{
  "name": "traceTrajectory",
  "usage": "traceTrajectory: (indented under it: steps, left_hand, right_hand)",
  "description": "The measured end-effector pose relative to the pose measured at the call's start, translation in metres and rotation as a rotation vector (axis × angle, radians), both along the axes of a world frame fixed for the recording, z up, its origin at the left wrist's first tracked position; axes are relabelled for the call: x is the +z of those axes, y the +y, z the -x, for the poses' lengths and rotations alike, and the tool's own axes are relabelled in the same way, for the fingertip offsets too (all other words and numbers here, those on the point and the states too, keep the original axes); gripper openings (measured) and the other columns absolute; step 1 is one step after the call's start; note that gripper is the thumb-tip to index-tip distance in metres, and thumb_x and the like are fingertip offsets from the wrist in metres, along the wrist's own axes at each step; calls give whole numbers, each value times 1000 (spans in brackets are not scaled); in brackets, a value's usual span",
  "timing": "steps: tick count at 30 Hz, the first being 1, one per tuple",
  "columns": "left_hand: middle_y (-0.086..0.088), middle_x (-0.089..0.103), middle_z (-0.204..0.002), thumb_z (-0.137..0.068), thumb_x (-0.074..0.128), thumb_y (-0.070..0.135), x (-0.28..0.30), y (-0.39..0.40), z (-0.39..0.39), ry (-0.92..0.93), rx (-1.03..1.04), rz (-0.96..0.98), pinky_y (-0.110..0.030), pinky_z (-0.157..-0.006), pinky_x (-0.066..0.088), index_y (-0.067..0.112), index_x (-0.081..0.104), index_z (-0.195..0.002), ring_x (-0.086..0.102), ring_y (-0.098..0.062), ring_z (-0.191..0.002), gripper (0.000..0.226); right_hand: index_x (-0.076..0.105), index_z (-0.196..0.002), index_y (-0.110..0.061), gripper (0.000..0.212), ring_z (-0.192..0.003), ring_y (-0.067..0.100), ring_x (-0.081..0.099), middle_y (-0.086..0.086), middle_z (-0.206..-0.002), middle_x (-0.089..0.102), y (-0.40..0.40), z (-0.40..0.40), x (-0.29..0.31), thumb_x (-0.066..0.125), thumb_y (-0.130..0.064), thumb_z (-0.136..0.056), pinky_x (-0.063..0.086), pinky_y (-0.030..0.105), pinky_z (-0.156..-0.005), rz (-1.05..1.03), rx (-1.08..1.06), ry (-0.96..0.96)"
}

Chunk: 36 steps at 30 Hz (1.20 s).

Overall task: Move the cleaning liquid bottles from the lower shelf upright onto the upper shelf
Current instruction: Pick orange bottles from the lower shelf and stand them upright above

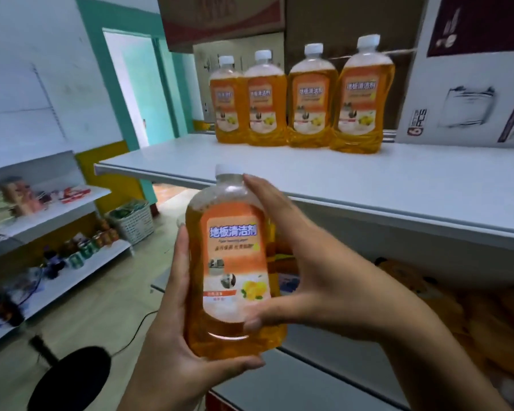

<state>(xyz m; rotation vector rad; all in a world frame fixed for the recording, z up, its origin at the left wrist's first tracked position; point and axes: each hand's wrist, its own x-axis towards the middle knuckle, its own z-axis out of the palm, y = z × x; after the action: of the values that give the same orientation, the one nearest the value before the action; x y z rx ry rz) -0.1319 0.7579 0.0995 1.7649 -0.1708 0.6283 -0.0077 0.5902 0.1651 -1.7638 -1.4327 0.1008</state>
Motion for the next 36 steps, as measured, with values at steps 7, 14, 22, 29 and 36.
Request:
traceTrajectory:
  steps: [7, 14, 22, 29, 36]
  left_hand:
    - [31, 36, -151, -65, 88, 38, 69, 15, -43, -246, -327, -215, -26, -88, 55, 56, 1, -151, 51, -2, -131, 123]
    - [12, 21, -161, -76, 83, 29, 112, -20, -125, -302, -491, -465, -16, -103, 44, 51, -26, -145, 42, 1, -137, 131]
    - [7, 28, -159, -63, 68, 65, 109, -61, -167, -263, -412, -780, -19, -96, 34, 50, -47, -131, 49, -14, -131, 134]
    - [11, -5, -166, -59, 38, 91, 109, -69, -193, 69, -303, -991, -40, -116, 28, 43, -19, -151, 15, -16, -151, 118]
    - [1, 25, -163, -54, 13, 97, 109, -68, -198, 158, -232, -1178, -41, -114, 30, 27, 36, -150, 26, -19, -147, 121]
  right_hand:
    - [11, -157, -36, 118, -139, 11, 44, -19, -160, 21, -19, 17, 57, 86, -43, -66, 57, 35, -95, -202, -198, -164]
    - [12, -156, -36, 122, -116, 15, 65, -9, -153, 29, -62, -3, 94, 89, -38, -61, 62, 30, -80, -192, -472, -256]
    - [11, -153, -44, 121, -122, -6, 51, -24, -145, 26, -104, -12, 88, 81, -57, -55, 52, 7, -80, -57, -769, -390]
    - [3, -153, -39, 117, -135, 0, 26, -20, -155, 8, -111, -58, 83, 74, -53, -61, 39, -2, -92, 44, -912, -557]
    - [1, -152, -32, 127, -123, 2, 31, -18, -152, 7, -117, -126, 87, 91, -31, -62, 38, -3, -85, 169, -988, -574]
